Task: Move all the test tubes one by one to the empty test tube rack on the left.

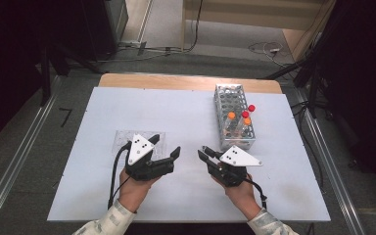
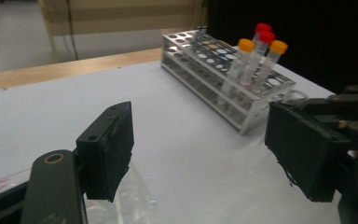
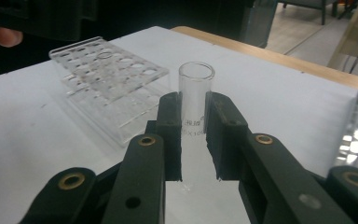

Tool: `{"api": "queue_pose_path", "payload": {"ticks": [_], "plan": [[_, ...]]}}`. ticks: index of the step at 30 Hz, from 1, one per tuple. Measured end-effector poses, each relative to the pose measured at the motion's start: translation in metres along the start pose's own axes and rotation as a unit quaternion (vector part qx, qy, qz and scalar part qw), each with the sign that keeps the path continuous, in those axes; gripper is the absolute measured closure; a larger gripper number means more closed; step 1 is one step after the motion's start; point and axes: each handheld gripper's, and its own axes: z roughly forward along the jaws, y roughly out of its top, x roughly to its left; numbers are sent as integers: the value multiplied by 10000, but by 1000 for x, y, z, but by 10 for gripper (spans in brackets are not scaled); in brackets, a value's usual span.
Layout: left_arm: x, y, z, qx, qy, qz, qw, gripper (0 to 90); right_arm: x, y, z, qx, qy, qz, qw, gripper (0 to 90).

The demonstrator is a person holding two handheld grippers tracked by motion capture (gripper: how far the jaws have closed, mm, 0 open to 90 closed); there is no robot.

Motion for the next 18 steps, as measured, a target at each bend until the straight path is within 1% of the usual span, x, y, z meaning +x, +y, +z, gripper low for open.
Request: {"api": "queue_pose_path", "payload": {"ticks": [2, 5, 7, 10, 14, 18], "plan": [[-5, 0, 2, 47, -119, -10, 9999, 264, 6, -1, 1, 42, 65, -29, 10000, 735], [-12, -2, 4, 116, -277, 78, 9995, 306, 14, -2, 4, 77, 164, -98, 9998, 736], [-17, -3, 5, 132, -423, 144, 9989, 394, 18, -3, 6, 102, 221, -111, 9996, 735], [-22, -4, 7, 192, -600, 199, 9978, 481, 25, -4, 8, 147, 292, -172, 9993, 736], [-24, -6, 10, 308, -722, 247, 9966, 577, 31, -4, 10, 156, 381, -240, 9989, 736], [-25, -7, 11, 364, -771, 242, 9961, 643, 34, -4, 10, 152, 410, -252, 9987, 735]]}}
